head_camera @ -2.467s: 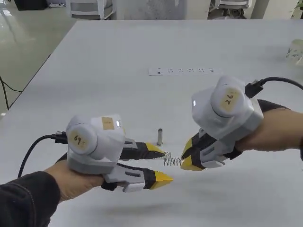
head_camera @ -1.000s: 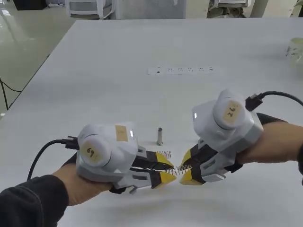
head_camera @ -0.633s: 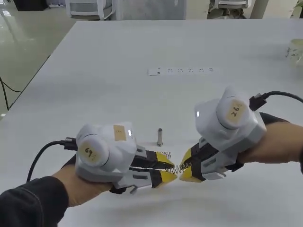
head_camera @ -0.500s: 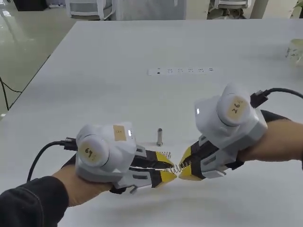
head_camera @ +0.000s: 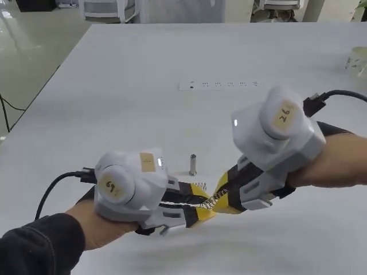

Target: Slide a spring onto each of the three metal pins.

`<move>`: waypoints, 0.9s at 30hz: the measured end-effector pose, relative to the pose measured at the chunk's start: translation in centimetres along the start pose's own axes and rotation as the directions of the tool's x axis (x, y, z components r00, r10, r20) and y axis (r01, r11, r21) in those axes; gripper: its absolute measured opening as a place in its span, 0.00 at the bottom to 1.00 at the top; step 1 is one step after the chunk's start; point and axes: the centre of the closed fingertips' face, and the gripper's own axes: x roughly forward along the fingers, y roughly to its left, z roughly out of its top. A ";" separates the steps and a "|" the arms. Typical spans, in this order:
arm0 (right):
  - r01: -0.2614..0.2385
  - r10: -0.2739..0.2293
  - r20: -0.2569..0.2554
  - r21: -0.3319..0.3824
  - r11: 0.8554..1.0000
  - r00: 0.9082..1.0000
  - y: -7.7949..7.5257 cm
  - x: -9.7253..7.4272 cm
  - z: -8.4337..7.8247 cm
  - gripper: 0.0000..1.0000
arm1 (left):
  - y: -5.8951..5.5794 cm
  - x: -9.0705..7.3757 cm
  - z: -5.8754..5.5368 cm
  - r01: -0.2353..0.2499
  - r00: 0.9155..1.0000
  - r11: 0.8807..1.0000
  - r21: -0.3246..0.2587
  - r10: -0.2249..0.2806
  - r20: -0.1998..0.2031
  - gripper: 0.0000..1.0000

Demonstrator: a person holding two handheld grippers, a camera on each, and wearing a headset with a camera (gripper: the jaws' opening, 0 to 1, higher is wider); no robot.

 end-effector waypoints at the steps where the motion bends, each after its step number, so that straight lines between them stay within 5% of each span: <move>1: -0.001 0.001 -0.004 0.000 1.000 1.000 0.1 0.0 0.1 0.13 | 0.0 0.1 0.0 0.003 1.000 1.000 -0.004 -0.003 0.002 0.08; 27: -0.001 0.000 -0.058 -0.005 1.000 0.998 0.0 0.0 0.0 0.12 | -0.4 1.4 0.0 0.011 1.000 1.000 -0.028 -0.011 0.010 0.08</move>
